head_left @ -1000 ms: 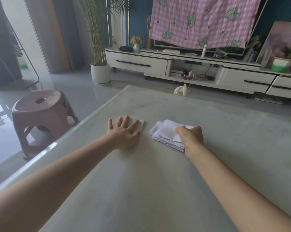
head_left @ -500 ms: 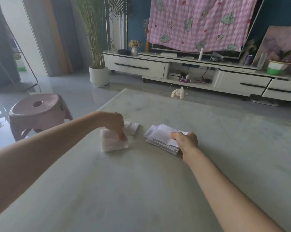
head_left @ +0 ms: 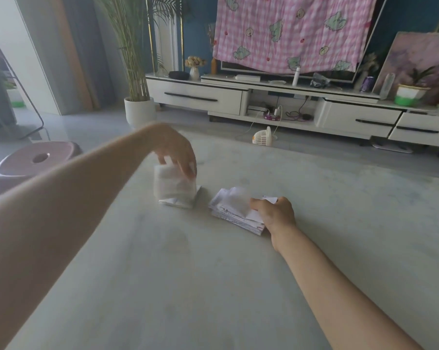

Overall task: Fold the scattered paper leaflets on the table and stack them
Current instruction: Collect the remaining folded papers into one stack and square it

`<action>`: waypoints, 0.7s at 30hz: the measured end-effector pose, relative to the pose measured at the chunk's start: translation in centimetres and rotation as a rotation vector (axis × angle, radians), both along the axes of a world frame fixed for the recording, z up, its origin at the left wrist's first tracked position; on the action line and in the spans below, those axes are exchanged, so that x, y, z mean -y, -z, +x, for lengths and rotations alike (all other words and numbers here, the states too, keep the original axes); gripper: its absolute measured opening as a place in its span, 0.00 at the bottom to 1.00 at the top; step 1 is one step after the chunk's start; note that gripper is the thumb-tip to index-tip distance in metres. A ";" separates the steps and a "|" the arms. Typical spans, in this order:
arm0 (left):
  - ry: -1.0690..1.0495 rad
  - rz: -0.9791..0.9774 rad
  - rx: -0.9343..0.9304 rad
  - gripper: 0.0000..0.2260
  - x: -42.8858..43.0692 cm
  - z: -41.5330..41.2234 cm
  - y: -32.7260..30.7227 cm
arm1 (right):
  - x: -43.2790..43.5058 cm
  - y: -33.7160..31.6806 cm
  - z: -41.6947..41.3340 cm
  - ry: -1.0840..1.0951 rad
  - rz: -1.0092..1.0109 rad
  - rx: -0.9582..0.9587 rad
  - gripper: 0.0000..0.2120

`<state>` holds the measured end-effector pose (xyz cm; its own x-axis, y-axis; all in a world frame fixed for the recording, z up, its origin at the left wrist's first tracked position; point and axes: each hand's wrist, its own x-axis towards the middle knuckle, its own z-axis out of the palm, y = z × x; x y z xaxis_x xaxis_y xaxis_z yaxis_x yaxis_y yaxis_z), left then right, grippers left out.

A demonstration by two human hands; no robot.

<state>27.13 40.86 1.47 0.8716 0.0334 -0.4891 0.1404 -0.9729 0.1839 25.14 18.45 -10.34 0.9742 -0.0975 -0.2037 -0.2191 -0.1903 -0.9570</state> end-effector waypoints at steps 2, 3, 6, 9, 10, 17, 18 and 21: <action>0.024 0.052 0.004 0.15 0.9 0.4 3.5 | 0.0 0.2 0.1 0.005 -0.009 0.013 0.17; 0.012 0.039 0.031 0.20 0.9 0.3 4.6 | 0.0 0.3 0.1 0.007 -0.010 0.023 0.17; -0.097 0.019 0.086 0.32 0.0 0.2 5.9 | 0.0 0.3 0.1 0.015 -0.031 0.038 0.17; -0.100 0.021 0.058 0.23 0.1 -0.2 6.5 | 0.0 0.4 -0.2 0.017 -0.023 0.048 0.16; -0.108 -0.001 0.082 0.19 -0.1 -0.6 6.3 | 0.0 0.3 -0.4 0.008 -0.024 0.054 0.16; -0.161 -1.158 0.403 0.09 2.8 -6.5 5.3 | -0.1 -0.3 -1.7 -0.037 0.074 0.116 0.15; -0.158 -1.171 0.432 0.08 4.5 -6.9 6.5 | -0.2 -0.6 -2.1 -0.059 0.124 0.121 0.14; -0.332 -1.109 0.581 0.16 8.8 -7.3 10.0 | 0.1 -1.4 -2.7 -0.166 0.205 0.176 0.13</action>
<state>19.81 32.10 -8.56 0.9926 0.1106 0.0506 -0.0279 -0.1977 0.9799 22.40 18.37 -8.97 0.9953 0.0917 -0.0297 -0.0290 -0.0091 -0.9995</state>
